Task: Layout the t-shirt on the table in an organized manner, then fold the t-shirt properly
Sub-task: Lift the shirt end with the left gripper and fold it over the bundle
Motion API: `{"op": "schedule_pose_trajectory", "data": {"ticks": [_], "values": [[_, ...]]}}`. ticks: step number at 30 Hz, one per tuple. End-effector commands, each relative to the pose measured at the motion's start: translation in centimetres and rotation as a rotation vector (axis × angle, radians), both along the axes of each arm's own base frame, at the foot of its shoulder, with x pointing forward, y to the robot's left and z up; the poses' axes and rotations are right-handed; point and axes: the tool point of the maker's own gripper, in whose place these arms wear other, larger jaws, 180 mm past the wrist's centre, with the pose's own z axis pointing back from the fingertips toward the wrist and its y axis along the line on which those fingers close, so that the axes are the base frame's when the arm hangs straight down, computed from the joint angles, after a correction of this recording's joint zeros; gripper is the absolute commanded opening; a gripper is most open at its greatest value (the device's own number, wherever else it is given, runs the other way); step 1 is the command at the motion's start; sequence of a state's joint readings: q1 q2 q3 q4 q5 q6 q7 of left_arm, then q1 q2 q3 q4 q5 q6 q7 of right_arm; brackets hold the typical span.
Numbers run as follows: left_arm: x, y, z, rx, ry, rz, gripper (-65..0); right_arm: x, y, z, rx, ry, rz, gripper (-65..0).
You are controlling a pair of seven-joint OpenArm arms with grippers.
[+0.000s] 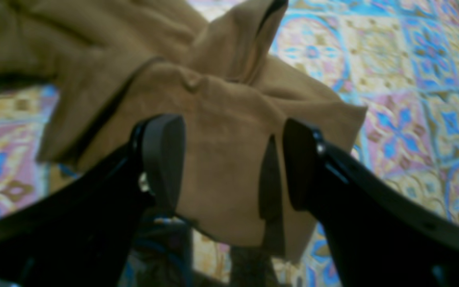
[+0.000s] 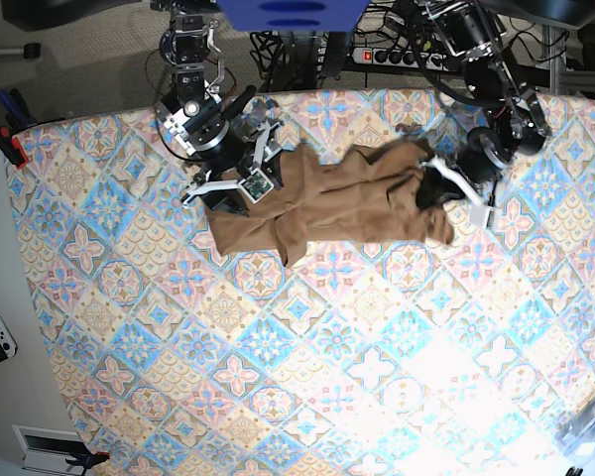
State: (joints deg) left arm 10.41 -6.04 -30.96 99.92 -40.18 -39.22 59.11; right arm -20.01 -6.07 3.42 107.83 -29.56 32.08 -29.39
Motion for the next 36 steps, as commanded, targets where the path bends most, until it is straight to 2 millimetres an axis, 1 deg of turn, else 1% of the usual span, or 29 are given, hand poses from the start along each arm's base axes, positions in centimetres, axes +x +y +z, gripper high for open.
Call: {"op": "schedule_pose_trajectory", "data": {"ticks": [1, 4, 9, 11, 14, 16, 17, 19, 21, 24, 27, 29, 32, 34, 36], "values": [[1.1, -1.8, 2.5, -0.022, -0.095, -0.047, -65.0, 0.7, 0.3, 1.3, 0.031, -0.045, -0.004, -27.8], [1.0, -4.7, 4.4, -0.013, -0.152, -0.140, -65.0, 0.7, 0.3, 1.3, 0.033, -0.045, -0.005, -27.8], [1.1, -10.1, 5.4, -0.059, -0.187, -0.298, -65.0, 0.8, 0.3, 1.3, 0.036, -0.045, -0.009, -27.8], [1.0, -12.0, 5.8, -0.085, -0.198, -0.335, -65.0, 0.9, -1.1, 1.1, 0.023, -0.040, -0.047, -27.8], [1.7, -13.4, 6.9, -0.116, -0.230, -0.347, -65.0, 1.2, -3.4, 1.1, 0.056, -0.035, -0.148, -27.8], [2.2, -14.3, 7.7, -0.134, -0.254, -0.356, -65.0, 1.3, -6.1, 1.2, 0.088, -0.038, -0.235, -27.8], [2.4, -14.9, 8.1, -0.138, -0.266, -0.368, -65.0, 1.4, -7.0, 1.3, 0.107, -0.040, -0.268, -27.8], [2.4, -16.4, 8.8, -0.146, -0.284, -0.417, -65.0, 1.3, -8.8, 1.4, 0.134, -0.046, -0.327, -27.8], [2.3, -17.9, 9.0, -0.139, -0.292, -0.465, -65.0, 1.1, -10.1, 1.4, 0.133, -0.048, -0.364, -27.8], [2.7, -20.5, 8.2, -0.123, -0.266, -0.513, -65.0, 0.8, -11.5, 1.3, 0.120, -0.047, -0.402, -27.8], [3.2, -22.8, 6.5, -0.102, -0.210, -0.544, -65.0, 0.7, -12.4, 1.2, 0.111, -0.046, -0.425, -27.8], [3.5, -23.7, 5.7, -0.102, -0.186, -0.540, -65.0, 0.5, -13.0, 1.2, 0.105, -0.046, -0.439, -27.8], [4.3, -24.8, 5.8, -0.121, -0.211, -0.529, -65.0, 0.3, -13.8, 1.1, 0.096, -0.046, -0.460, -27.8], [4.0, -26.4, 4.9, -0.101, -0.186, -0.593, -65.0, 0.3, -14.0, 1.1, 0.094, -0.047, -0.463, -27.8], [3.3, -28.2, 3.9, -0.103, -0.153, -0.659, -65.0, 0.2, -14.5, 1.1, 0.089, -0.046, -0.476, -27.8]]}}
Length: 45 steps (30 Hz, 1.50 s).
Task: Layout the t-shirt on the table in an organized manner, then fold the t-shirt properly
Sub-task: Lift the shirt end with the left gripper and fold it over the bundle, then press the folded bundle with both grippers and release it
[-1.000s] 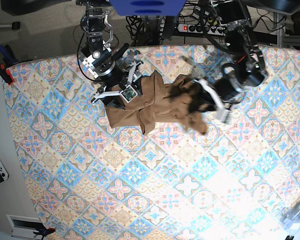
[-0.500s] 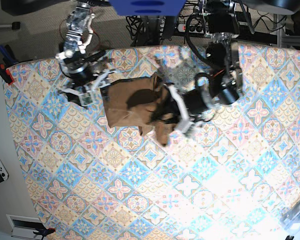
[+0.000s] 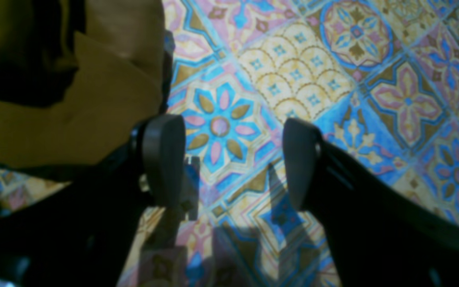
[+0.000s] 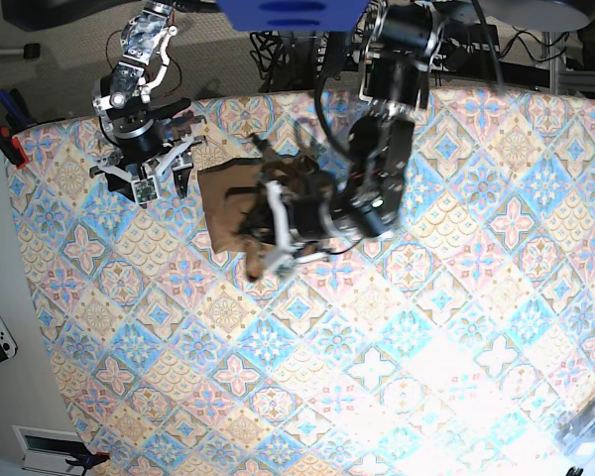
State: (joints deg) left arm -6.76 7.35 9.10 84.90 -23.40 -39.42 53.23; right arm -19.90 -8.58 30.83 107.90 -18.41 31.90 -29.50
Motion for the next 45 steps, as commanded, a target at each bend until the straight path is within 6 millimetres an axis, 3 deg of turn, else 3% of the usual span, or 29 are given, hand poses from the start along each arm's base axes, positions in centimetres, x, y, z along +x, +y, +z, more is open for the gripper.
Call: {"op": "schedule_pose_trajectory", "data": {"ticks": [1, 9, 15, 18, 22, 25, 27, 32, 35, 37, 39, 44, 45], "values": [[0.2, -1.6, 1.7, -0.064, -0.027, -0.027, -65.0, 0.7, -0.1, 1.2, 0.007, -0.053, -0.003, -27.8], [0.1, -2.4, 1.7, -0.051, -0.033, -0.058, -64.2, 0.7, -0.2, 1.2, 0.006, -0.053, -0.006, -27.8], [-0.4, -2.9, 1.8, -0.050, -0.040, -0.083, -32.0, 0.7, -0.2, 1.2, 0.006, -0.053, -0.006, -27.8], [-2.4, -4.9, 1.8, -0.032, -0.057, -0.175, -26.9, 0.7, -0.2, 1.2, 0.006, -0.053, -0.006, -27.8], [-4.7, -6.8, 1.7, -0.005, -0.081, -0.285, -29.3, 0.7, -0.2, 1.2, 0.006, -0.053, -0.006, -27.8], [-5.0, -7.5, 2.2, 0.010, -0.112, -0.331, -31.4, 0.6, -0.4, 1.2, 0.004, -0.052, -0.010, -27.8], [-5.0, -7.5, 2.4, 0.004, -0.114, -0.330, -32.8, 0.3, -1.5, 1.2, -0.005, -0.049, -0.040, -27.8], [-4.0, -6.6, 6.9, -0.031, -0.276, -0.315, -36.5, 1.9, -4.9, 3.2, -0.035, -0.117, -0.133, -27.8], [-3.9, -6.2, 11.1, -0.073, -0.411, -0.298, -39.1, 2.4, -6.3, 4.1, -0.047, -0.146, -0.170, -27.8], [-2.5, -4.6, 12.8, -0.086, -0.457, -0.231, -41.7, 2.3, -6.2, 4.2, -0.049, -0.149, -0.165, -28.1], [-0.6, -1.7, 12.4, -0.063, -0.449, -0.134, -46.4, 2.4, -6.2, 4.6, -0.055, -0.158, -0.162, -32.7], [2.4, 5.5, 8.9, 0.039, -0.350, 0.080, -65.0, 3.0, -4.0, 5.5, -0.031, -0.195, -0.044, -60.6], [2.8, 6.6, 8.3, 0.060, -0.326, 0.120, -65.0, 3.2, -3.8, 5.7, -0.027, -0.210, -0.031, -65.0]]}}
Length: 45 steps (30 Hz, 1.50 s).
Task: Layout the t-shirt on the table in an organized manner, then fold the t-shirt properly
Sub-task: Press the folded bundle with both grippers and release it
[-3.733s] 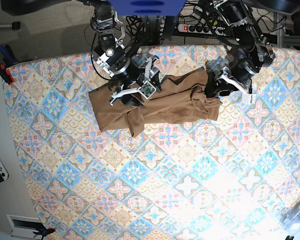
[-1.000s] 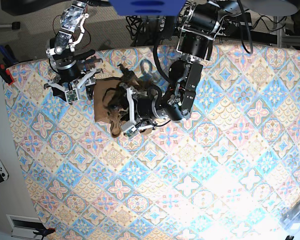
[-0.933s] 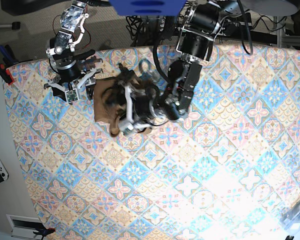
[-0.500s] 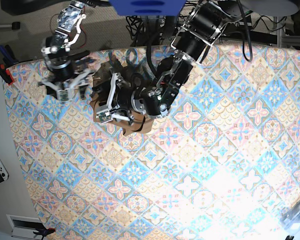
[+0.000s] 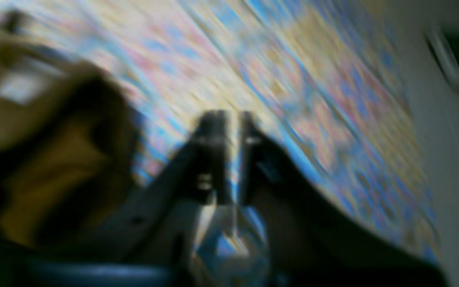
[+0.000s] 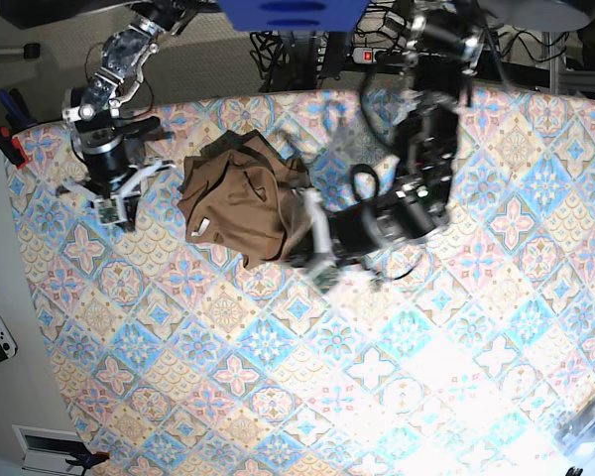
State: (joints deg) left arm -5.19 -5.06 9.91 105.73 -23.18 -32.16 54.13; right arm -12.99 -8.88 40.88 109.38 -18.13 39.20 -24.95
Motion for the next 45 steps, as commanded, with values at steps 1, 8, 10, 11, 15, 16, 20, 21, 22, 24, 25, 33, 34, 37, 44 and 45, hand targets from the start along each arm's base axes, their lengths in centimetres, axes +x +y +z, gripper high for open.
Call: {"op": "schedule_pose_trajectory", "data": {"ticks": [1, 8, 10, 11, 15, 16, 20, 21, 22, 24, 25, 33, 34, 37, 44, 45], "values": [[0.8, -0.5, 2.2, -0.058, -0.056, -0.002, -65.0, 0.6, 0.2, 1.6, 0.000, -0.065, 0.010, -65.0], [1.0, 1.3, -2.1, 0.007, 0.058, 0.044, -65.0, 2.8, 7.9, 3.4, 0.076, -0.177, 0.229, -65.0], [1.0, 1.4, -3.4, 0.035, 0.085, 0.051, -65.0, 3.1, 10.1, 3.8, 0.101, -0.197, 0.290, -65.0], [0.9, 1.2, -3.9, 0.041, 0.099, 0.053, -65.0, 3.2, 11.0, 3.9, 0.110, -0.200, 0.312, -65.0], [0.9, 1.0, -5.8, 0.080, 0.138, 0.065, -65.0, 3.0, 13.7, 1.4, 0.216, -0.146, 0.364, -65.0], [0.9, 0.8, -5.9, 0.080, 0.142, 0.066, -65.0, 2.9, 14.0, 0.6, 0.255, -0.132, 0.362, -65.0], [0.7, 0.1, -6.4, 0.095, 0.148, 0.067, -65.0, 2.3, 14.7, -1.9, 0.406, -0.081, 0.334, -65.0], [0.7, 0.3, -6.6, 0.106, 0.149, 0.070, -65.0, 2.2, 14.8, -2.5, 0.431, -0.069, 0.328, -65.0], [0.5, 0.4, -7.1, 0.115, 0.162, 0.070, -65.0, 2.0, 14.9, -3.1, 0.450, -0.055, 0.323, -65.0], [-0.2, 0.2, -8.6, 0.143, 0.200, 0.051, -65.0, 1.6, 15.2, -4.5, 0.482, -0.017, 0.313, -65.0], [-0.8, -0.2, -9.7, 0.163, 0.225, 0.028, -65.0, 1.2, 15.3, -5.4, 0.496, 0.009, 0.307, -65.0], [-3.5, -3.4, -13.5, 0.148, 0.250, -0.061, -65.0, -0.4, 16.0, -8.9, 0.543, 0.108, 0.289, -65.0], [-3.6, -3.4, -13.5, 0.143, 0.253, -0.061, -65.0, -0.3, 15.8, -8.5, 0.536, 0.097, 0.290, -65.0], [-3.0, -3.7, -11.8, 0.122, 0.204, -0.059, -65.0, 1.0, 14.0, -5.7, 0.484, 0.013, 0.272, -65.0], [-2.4, -1.8, -5.1, 0.059, 0.007, 0.001, -65.0, 2.8, 11.8, 2.2, 0.356, -0.198, 0.286, -65.0], [-2.3, -1.2, -4.3, 0.053, -0.015, 0.018, -65.0, 2.4, 11.2, 2.2, 0.345, -0.195, 0.270, -65.0]]}}
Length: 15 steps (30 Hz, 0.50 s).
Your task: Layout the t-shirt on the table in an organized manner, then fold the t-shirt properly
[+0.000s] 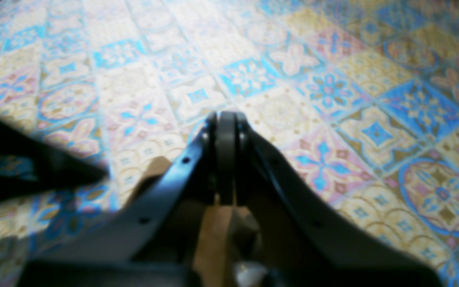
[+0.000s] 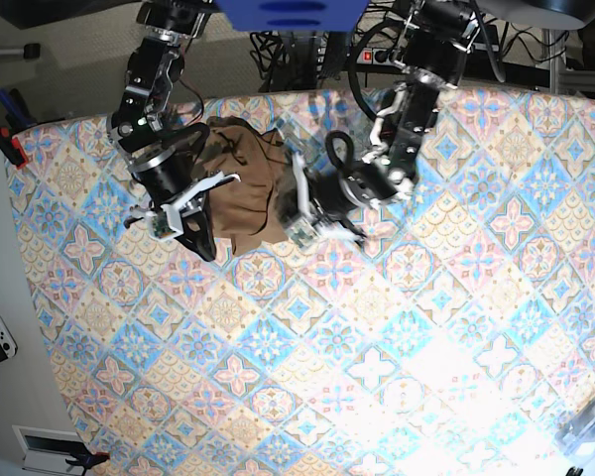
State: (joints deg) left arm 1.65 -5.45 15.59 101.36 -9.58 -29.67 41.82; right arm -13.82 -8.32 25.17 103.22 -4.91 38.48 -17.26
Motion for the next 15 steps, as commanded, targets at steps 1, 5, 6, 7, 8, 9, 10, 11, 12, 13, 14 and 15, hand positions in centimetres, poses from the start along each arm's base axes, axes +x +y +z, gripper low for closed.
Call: {"op": "schedule_pose_trajectory", "data": {"ticks": [1, 5, 6, 7, 8, 9, 10, 11, 12, 13, 14, 15], "values": [[0.3, 0.1, 1.6, -0.029, -0.044, 0.007, -65.0, -0.3, -0.7, 0.8, 0.000, -0.027, -0.015, -65.0], [-0.5, 2.0, 2.5, -0.020, -0.073, 0.043, -65.0, -0.7, -2.4, 1.6, -0.026, -0.045, -0.058, -65.0], [-0.8, 2.5, 2.5, -0.010, -0.076, 0.044, -65.0, -1.0, -3.1, 1.3, -0.033, -0.036, -0.077, -65.0], [-1.3, 3.0, 2.3, 0.001, -0.073, 0.044, -65.0, -1.5, -3.8, 1.1, -0.041, -0.028, -0.097, -65.0], [-2.0, 3.5, 2.0, 0.016, -0.066, 0.039, -65.0, -2.0, -4.5, 0.8, -0.047, -0.017, -0.116, -65.0], [-2.8, 3.9, 1.7, 0.029, -0.060, 0.034, -65.0, -2.6, -5.2, 0.3, -0.050, 0.001, -0.135, -65.0], [-3.7, 4.2, 1.5, 0.039, -0.050, 0.029, -65.0, -3.3, -5.9, -0.1, -0.059, 0.018, -0.153, -65.0], [-4.5, 4.5, 1.3, 0.049, -0.042, 0.024, -65.0, -3.9, -6.6, -0.4, -0.067, 0.034, -0.171, -65.0], [-5.4, 4.9, 0.9, 0.061, -0.027, 0.018, -65.0, -4.5, -7.3, -0.8, -0.073, 0.048, -0.191, -65.0], [-6.0, 5.4, 0.4, 0.078, -0.015, 0.011, -65.0, -4.8, -8.1, -0.8, -0.081, 0.051, -0.211, -65.0], [-6.7, 5.8, -0.1, 0.089, 0.001, 0.008, -65.0, -5.1, -8.9, -0.7, -0.090, 0.047, -0.233, -65.0], [-7.4, 6.1, -0.7, 0.102, 0.021, 0.003, -65.0, -5.3, -9.8, -0.5, -0.093, 0.037, -0.260, -65.0]]}}
